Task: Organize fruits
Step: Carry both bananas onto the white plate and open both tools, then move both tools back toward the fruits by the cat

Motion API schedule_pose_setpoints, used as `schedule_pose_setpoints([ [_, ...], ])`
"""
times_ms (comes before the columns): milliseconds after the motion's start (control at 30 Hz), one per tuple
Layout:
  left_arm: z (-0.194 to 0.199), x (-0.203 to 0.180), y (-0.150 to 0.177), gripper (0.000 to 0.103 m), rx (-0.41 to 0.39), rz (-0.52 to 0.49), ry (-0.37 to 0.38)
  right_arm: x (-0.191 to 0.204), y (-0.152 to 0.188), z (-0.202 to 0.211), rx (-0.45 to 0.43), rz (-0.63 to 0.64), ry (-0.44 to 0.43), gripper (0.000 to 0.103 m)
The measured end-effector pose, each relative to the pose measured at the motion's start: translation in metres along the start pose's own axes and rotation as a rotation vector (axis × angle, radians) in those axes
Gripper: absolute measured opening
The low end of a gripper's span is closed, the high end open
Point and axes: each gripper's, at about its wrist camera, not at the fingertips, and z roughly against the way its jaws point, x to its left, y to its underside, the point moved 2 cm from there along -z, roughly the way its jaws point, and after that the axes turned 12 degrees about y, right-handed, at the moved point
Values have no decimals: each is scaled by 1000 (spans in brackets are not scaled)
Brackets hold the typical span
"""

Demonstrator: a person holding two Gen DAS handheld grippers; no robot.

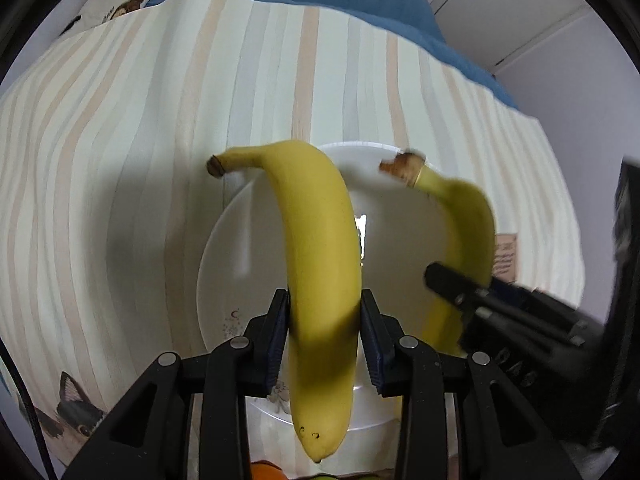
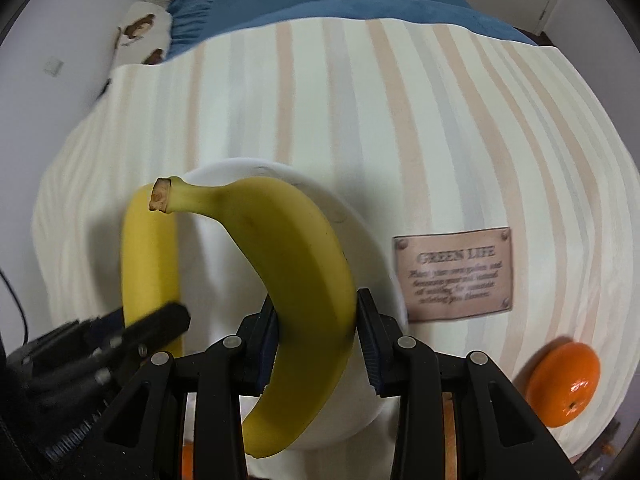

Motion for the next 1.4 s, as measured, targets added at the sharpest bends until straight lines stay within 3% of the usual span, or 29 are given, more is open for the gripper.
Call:
schedule_pose_setpoints([
  [200, -9, 1, 11, 31, -33, -22, -101, 3, 6, 13, -51, 4, 56, 39],
  [500, -15, 4, 27, 31, -96, 15, -201, -17, 21, 28, -92, -88, 56, 39],
  [633, -26, 3, 29, 33, -99, 24, -194, -7, 15, 15, -65, -95, 42, 40],
  [800, -36, 6, 26, 38, -63, 90, -125, -1, 6, -4, -32, -101, 16, 42],
  [933, -25, 9, 31, 39, -75, 101, -109, -1, 5, -3, -9, -108, -21, 60],
  [1033, -11, 6, 27, 53, -99, 88, -104, -3, 7, 3, -9, -94, -25, 70],
  [1100, -2, 2, 27, 72, -121, 79, -104, -14, 17, 14, -16, -83, -26, 79],
  [1267, 16, -2, 31, 87, -141, 29, -170, -27, 33, 33, -32, -81, -41, 94],
  [1400, 34, 5, 29, 88, -156, 3, -209, -22, 43, 50, -61, -46, -23, 95],
])
